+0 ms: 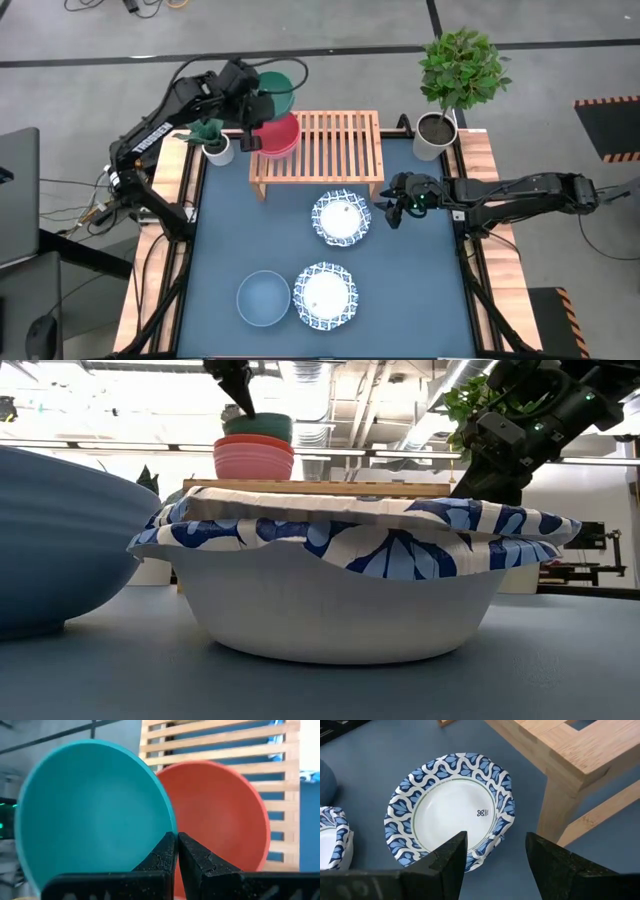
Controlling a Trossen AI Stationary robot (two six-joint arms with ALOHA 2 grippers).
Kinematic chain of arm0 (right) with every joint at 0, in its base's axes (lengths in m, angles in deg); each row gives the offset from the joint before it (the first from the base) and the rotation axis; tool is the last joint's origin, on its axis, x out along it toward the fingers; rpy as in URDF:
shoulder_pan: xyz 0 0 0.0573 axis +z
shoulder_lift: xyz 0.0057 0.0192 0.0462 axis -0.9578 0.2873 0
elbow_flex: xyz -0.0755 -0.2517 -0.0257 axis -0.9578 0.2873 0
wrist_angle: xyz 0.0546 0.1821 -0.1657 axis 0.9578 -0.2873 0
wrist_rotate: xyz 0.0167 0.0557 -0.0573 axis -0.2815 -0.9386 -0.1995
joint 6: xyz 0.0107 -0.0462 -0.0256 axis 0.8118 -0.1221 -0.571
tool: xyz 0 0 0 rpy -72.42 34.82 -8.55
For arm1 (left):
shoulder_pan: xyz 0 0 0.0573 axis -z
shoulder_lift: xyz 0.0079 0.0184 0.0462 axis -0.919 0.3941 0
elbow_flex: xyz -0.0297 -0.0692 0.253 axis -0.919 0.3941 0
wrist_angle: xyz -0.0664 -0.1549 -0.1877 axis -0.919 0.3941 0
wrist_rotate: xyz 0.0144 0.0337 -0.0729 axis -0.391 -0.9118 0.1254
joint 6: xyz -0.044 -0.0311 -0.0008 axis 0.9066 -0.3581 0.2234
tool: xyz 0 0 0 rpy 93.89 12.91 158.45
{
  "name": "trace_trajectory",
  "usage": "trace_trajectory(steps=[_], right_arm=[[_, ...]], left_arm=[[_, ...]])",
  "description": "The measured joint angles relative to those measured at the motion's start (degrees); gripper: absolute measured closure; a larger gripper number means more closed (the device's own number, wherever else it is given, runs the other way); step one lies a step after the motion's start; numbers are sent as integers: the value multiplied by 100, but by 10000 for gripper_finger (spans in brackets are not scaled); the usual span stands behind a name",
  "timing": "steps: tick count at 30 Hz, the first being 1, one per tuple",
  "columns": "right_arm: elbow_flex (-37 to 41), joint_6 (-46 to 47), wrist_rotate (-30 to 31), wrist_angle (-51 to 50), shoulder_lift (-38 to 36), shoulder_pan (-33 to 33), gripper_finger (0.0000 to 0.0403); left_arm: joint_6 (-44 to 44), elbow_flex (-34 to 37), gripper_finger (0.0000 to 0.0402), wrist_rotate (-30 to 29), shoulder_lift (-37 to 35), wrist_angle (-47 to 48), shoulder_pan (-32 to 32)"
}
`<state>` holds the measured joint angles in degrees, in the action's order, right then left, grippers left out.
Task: Place and stack bowls onto a shelf
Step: Stack the green bowl on top of the orange bowl on the shelf
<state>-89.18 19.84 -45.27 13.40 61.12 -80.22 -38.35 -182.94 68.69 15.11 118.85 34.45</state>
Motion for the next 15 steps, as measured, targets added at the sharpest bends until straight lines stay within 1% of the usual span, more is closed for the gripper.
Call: trace_trajectory(steps=[2,4,9,15], right_arm=[[0,-35,-2,-2,0,0,177],[0,-90,-4,-2,0,-13,177],[0,-93,-11,-2,0,-123,177],[0,-91,-11,2,0,-192,177]], left_arm=[[24,1,401,-183,-146,0,34],[118,-1,401,-225,-333,-10,70],[351,-1,401,-12,-617,-26,146],[420,-1,401,27,-695,104,427]])
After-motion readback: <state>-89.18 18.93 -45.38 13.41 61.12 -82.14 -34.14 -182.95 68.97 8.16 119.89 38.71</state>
